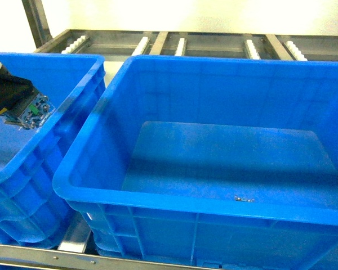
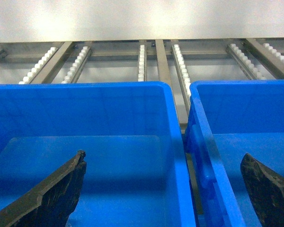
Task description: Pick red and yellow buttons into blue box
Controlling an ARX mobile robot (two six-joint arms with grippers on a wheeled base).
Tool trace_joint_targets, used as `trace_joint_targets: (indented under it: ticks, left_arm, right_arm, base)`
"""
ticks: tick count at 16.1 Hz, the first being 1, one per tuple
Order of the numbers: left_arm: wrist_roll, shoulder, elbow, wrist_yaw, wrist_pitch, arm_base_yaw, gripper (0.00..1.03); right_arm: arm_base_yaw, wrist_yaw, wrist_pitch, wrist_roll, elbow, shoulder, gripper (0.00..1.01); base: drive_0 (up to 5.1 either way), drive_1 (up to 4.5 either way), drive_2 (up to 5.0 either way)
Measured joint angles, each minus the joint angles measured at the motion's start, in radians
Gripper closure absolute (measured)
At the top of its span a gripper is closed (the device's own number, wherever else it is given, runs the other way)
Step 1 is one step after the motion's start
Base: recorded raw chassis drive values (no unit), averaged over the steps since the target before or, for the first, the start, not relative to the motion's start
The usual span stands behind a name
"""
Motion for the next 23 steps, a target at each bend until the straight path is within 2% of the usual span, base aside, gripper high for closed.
trace_joint_targets:
  ticks: [2, 4, 5, 7, 8, 9, 11, 12, 14, 16, 17, 18, 19, 21, 23]
  left_arm:
    - [0.019, 0.087, 0.074, 0.030, 0.016, -0.034, 0.79]
    - [0.106, 0.249, 0.222, 0.076, 0.012, -0.109, 0.79]
    - [0.162, 0.347, 0.289, 0.079, 0.055, -0.147, 0.79]
    - [0.267, 0.552, 0.455, 0.069, -0.021, -0.213, 0.79]
    - [0.299, 0.644, 0.534, 0.064, -0.072, -0.232, 0.79]
    - [0.343, 0.729, 0.605, 0.030, -0.090, -0.249, 0.79]
    - [0.389, 0.856, 0.756, 0.020, -0.192, -0.272, 0.79]
    - [0.390, 0.910, 0.842, 0.014, -0.246, -0.281, 0.67]
    - [0.396, 0.943, 0.910, -0.002, -0.233, -0.292, 0.43]
    - [0.382, 0.943, 0.903, -0.009, -0.195, -0.296, 0.23]
    - [0.362, 0.927, 0.867, -0.020, -0.161, -0.292, 0.10]
    - [0.341, 0.896, 0.811, -0.038, -0.116, -0.283, 0.03]
    - [0.292, 0.829, 0.729, -0.069, -0.062, -0.262, 0.06]
    - [0.183, 0.633, 0.550, -0.158, 0.050, -0.195, 0.05]
    - [0.120, 0.482, 0.421, -0.202, 0.085, -0.142, 0.05]
  right_arm:
    - [0.000, 0.000, 0.000, 0.000, 0.000, 0.000, 0.03]
    - [0.000, 0.000, 0.000, 0.000, 0.000, 0.000, 0.03]
    - [0.000, 0.000, 0.000, 0.000, 0.000, 0.000, 0.03]
    - [0.000, 0.000, 0.000, 0.000, 0.000, 0.000, 0.03]
    - [0.000, 0.000, 0.000, 0.000, 0.000, 0.000, 0.03]
    - [0.000, 0.000, 0.000, 0.000, 0.000, 0.000, 0.03]
    - [0.000, 0.000, 0.000, 0.000, 0.000, 0.000, 0.03]
    - [0.000, 0.000, 0.000, 0.000, 0.000, 0.000, 0.03]
    - [0.000, 0.000, 0.000, 0.000, 0.000, 0.000, 0.03]
    - [0.000, 0.000, 0.000, 0.000, 0.000, 0.000, 0.03]
    - [0.000, 0.000, 0.000, 0.000, 0.000, 0.000, 0.03]
    - [0.000, 0.000, 0.000, 0.000, 0.000, 0.000, 0.03]
    - [0.000, 0.000, 0.000, 0.000, 0.000, 0.000, 0.03]
    - [0.000, 0.000, 0.000, 0.000, 0.000, 0.000, 0.03]
    - [0.000, 0.000, 0.000, 0.000, 0.000, 0.000, 0.03]
  base:
    - [0.0, 0.00, 0.0]
    - [0.0, 0.00, 0.0]
    - [0.0, 0.00, 0.0]
    - [0.0, 0.00, 0.0]
    - [0.0, 0.00, 0.0]
    - [0.0, 0.00, 0.0]
    - [0.0, 0.00, 0.0]
    - [0.0, 0.00, 0.0]
    - [0.0, 0.00, 0.0]
    - [0.0, 0.00, 0.0]
    - [0.0, 0.00, 0.0]
    - [0.0, 0.00, 0.0]
    - [0.0, 0.00, 0.0]
    - [0.0, 0.00, 0.0]
    - [0.0, 0.00, 0.0]
